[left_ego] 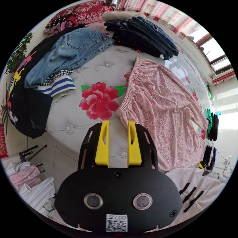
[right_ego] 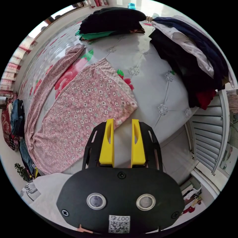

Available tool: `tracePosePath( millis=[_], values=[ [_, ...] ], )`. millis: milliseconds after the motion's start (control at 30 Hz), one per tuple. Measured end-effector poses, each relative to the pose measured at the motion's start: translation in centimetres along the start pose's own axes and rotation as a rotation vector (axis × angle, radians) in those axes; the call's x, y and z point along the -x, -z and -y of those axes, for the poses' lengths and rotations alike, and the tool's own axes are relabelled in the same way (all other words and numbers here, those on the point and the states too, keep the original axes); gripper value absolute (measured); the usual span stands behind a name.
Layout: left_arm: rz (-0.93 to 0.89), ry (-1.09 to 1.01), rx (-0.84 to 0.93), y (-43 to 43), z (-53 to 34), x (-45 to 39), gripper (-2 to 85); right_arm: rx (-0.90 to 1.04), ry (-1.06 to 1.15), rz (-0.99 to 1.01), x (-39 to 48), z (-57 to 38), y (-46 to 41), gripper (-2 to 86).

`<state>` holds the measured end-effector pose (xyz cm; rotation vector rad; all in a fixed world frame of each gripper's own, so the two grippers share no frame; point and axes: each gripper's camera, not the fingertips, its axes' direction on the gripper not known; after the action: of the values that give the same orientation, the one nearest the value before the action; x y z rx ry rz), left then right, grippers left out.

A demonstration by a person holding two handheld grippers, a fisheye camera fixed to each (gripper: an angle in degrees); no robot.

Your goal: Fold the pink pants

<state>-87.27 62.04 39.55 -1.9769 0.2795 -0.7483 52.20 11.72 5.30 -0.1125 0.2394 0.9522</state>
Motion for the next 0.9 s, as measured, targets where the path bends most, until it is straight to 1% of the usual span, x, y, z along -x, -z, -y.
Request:
tracePosePath(
  millis=[67, 100, 133, 167, 200, 267, 333, 400, 467, 533, 600, 633, 700, 767, 800, 900],
  values=[
    [-0.023, 0.03, 0.061, -2.3, 1.6, 0.1, 11.7, -0.021, -0.056, -0.013, -0.3, 0.1, -0.2, 7.7],
    [0.045, 0.072, 0.065, -2.6, 2.2, 0.0, 9.7, -0.018, -0.062, -0.011, -0.3, 0.2, -0.3, 7.4],
    [0.096, 0.067, 0.086, -2.9, 2.7, -0.3, 7.7, -0.013, -0.063, -0.025, 0.0, 0.3, -0.4, 6.9],
    [0.109, 0.058, 0.093, -3.0, 2.9, -0.5, 6.7, -0.005, -0.047, -0.052, 0.5, 0.4, -0.5, 5.8],
    [0.093, 0.007, 0.095, -3.0, 3.2, -1.1, 4.9, -0.003, -0.032, -0.068, 0.8, 0.4, -0.6, 5.3],
    [0.1, -0.034, 0.107, -2.8, 3.1, -1.5, 2.6, 0.001, 0.072, -0.049, 1.7, 0.3, -0.8, 2.0],
    [0.102, -0.072, 0.077, -1.5, 2.3, -1.1, 0.7, 0.004, 0.11, -0.071, 2.0, 0.1, -0.8, 0.8],
    [0.104, -0.077, 0.057, -0.2, 1.5, -0.2, 0.0, 0.003, 0.155, -0.093, 1.8, -0.4, -0.4, 0.2],
    [0.102, -0.077, 0.05, 0.9, 0.5, 1.1, -0.4, -0.062, 0.205, -0.096, 0.8, -1.8, 1.1, -0.1],
    [0.084, -0.068, 0.084, 1.0, -0.8, 2.8, -0.6, -0.097, 0.214, -0.08, -0.6, -3.0, 1.9, -0.2],
    [0.086, -0.068, 0.144, -0.2, -1.7, 3.6, -0.6, -0.031, 0.208, -0.064, -1.9, -3.8, 0.8, -0.2],
    [0.1, -0.075, 0.176, -1.0, -2.2, 3.9, -0.6, 0.038, 0.209, -0.074, -2.6, -4.3, -0.1, -0.2],
    [0.104, -0.071, 0.191, -1.6, -2.8, 4.2, -0.6, 0.019, 0.203, -0.085, -3.4, -5.2, 0.2, -0.1],
    [0.096, -0.065, 0.18, -1.8, -3.0, 4.4, -0.4, -0.051, 0.161, -0.01, -4.6, -6.1, 1.7, 0.2],
    [0.087, -0.06, 0.171, -1.9, -3.0, 4.6, -0.1, -0.056, 0.151, 0.008, -4.9, -6.2, 1.8, 0.3],
    [0.063, -0.036, 0.187, -2.5, -2.6, 4.9, 1.6, 0.026, 0.068, 0.029, -6.5, -6.2, 1.0, 1.6]
  ],
)
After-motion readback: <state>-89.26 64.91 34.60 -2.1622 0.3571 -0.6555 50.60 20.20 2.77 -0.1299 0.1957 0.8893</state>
